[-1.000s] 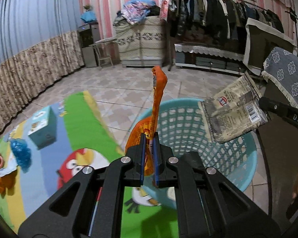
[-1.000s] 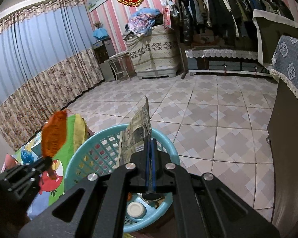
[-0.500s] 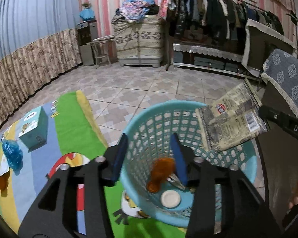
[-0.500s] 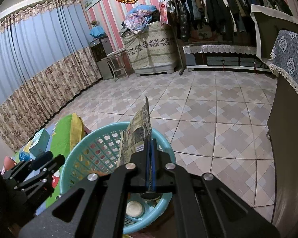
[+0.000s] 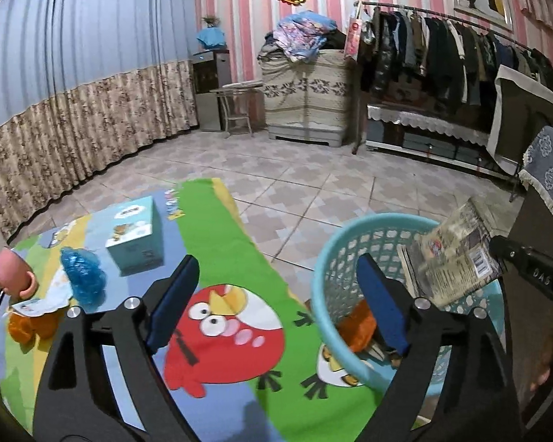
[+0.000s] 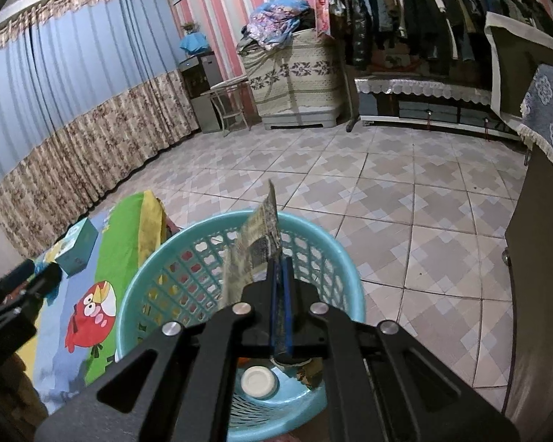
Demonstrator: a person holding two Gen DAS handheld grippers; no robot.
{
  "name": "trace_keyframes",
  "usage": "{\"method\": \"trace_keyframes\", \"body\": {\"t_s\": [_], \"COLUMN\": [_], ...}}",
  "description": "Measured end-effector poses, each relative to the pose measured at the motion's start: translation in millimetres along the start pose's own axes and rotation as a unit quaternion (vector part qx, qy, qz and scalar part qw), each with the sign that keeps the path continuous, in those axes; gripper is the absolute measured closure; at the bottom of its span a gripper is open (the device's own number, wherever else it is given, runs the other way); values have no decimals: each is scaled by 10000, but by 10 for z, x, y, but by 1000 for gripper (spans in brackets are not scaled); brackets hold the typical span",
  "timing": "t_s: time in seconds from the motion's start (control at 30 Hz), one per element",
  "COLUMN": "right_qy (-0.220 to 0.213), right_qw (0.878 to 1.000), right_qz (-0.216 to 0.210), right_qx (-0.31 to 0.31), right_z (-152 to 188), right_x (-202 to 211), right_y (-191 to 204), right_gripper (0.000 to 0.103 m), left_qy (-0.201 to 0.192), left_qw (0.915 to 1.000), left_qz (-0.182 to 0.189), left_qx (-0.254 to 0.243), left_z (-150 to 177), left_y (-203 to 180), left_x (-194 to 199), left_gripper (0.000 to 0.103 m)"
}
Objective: Collect trash
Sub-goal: 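Move both open tools back toward the play mat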
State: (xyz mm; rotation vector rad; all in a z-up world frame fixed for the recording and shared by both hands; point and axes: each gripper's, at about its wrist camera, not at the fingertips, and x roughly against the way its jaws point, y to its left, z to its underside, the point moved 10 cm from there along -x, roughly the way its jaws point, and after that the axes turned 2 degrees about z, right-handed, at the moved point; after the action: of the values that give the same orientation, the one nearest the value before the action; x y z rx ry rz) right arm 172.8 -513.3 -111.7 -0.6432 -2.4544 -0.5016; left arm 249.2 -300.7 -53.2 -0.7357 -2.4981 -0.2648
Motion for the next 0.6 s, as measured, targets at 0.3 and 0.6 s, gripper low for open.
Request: {"method": "trace_keyframes", "body": {"t_s": [0.3,0.6], "right_qy": [118,25], "right_qw": [9998,9995], "right_qz": [75,199], "right_qx": [107,240], "right_z": [36,30], "right_x": [-101,-83], "right_y": [98,169], "right_gripper": [37,16], "left_qy": [-64,-106], "left_qw": [9998,9992], "left_qz": [-176,-324], "left_qx": [81,200], "left_z": [1,51], "left_y": [193,393], "left_x": [113,242], "left_gripper": [14,13]}}
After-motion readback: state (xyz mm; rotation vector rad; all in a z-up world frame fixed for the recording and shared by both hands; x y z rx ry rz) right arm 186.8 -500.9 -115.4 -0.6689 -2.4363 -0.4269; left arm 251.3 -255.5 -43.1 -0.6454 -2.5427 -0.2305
